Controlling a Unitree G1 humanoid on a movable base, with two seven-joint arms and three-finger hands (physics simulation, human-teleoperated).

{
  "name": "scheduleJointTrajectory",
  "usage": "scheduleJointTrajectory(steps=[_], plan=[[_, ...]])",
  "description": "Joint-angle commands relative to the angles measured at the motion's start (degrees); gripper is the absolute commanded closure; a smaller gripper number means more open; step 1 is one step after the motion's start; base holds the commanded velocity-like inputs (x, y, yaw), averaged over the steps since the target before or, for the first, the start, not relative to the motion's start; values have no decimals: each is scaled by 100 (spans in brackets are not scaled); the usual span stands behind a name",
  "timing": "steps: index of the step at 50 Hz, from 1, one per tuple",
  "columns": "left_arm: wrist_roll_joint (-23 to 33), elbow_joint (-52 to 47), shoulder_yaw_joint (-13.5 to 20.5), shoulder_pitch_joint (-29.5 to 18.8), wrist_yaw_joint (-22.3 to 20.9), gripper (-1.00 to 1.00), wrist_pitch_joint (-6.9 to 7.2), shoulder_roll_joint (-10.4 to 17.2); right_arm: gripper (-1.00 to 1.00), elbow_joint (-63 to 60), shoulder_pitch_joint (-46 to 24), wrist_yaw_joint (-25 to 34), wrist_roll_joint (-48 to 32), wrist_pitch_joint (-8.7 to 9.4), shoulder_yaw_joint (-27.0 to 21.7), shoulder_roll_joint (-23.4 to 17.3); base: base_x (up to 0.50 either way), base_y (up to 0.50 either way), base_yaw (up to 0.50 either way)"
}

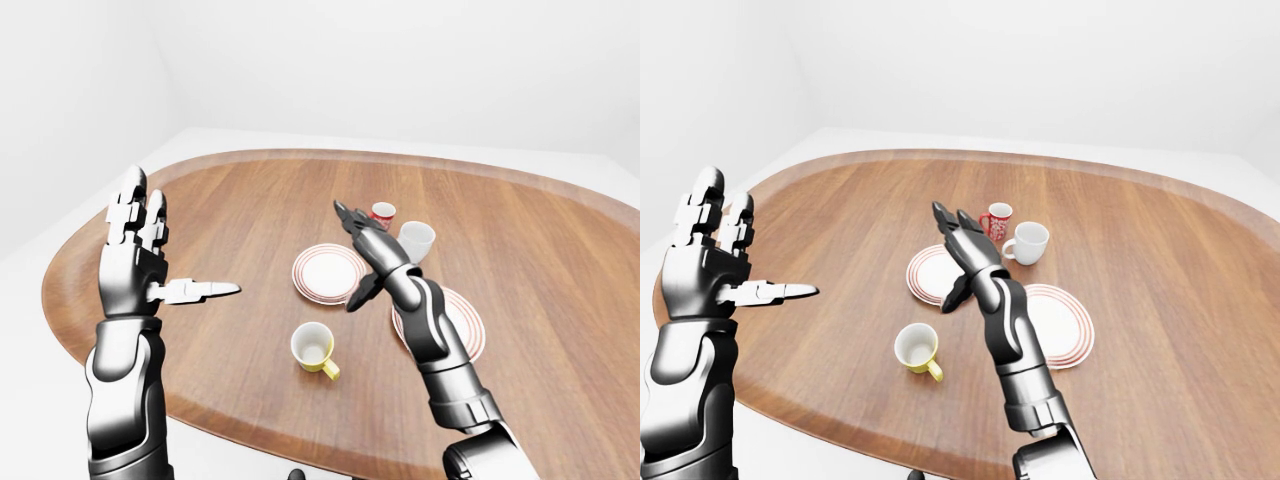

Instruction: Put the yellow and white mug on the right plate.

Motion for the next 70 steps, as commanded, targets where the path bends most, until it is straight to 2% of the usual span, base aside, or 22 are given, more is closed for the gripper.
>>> scheduleJointTrajectory(steps=[1,15,29,40,46,60,70], plan=[[-2,44,9,-2,-3,-97,0,10,-100,-163,302,-3,-241,0,140,126,0,0,0],[26,38,-21,9,-9,-97,0,-8,-100,-494,706,28,-503,0,272,189,0,0,0],[29,78,-23,4,-10,-97,0,-3,-100,-1655,1256,628,-918,0,644,418,0,0,0],[-9,150,30,-52,-7,-97,0,47,-100,-1951,1492,786,-1117,0,873,532,0,0,0],[-19,128,28,-42,0,-97,0,49,-100,-1746,1512,647,-1080,0,890,547,0,0,0],[-93,-27,115,-41,-18,-97,0,92,-100,-319,1196,-161,-860,-347,819,596,0,0,0],[-115,-33,134,-55,-16,-97,0,103,-100,538,694,-515,-698,-379,685,665,0,0,0]])
